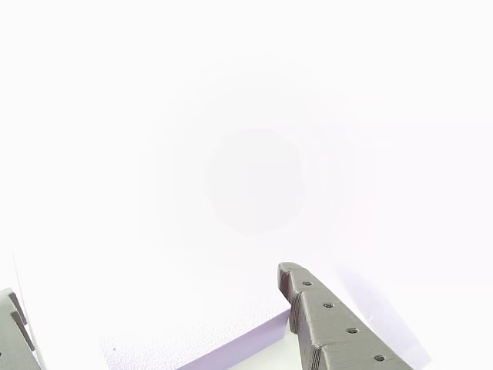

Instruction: Tower of hanoi

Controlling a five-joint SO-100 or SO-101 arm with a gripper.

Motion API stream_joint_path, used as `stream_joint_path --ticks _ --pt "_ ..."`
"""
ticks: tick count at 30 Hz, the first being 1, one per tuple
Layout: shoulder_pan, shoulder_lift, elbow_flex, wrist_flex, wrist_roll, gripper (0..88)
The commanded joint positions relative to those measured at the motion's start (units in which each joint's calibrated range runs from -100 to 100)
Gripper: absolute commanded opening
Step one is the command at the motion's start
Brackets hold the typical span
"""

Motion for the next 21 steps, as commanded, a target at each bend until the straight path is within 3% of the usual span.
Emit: stream_joint_path --ticks 1,21 --pt "-0.09 -0.6 -1.91 -1.32 0.0 38.6" --pt "-0.09 -0.28 -2.1 -1.32 0.0 35.2"
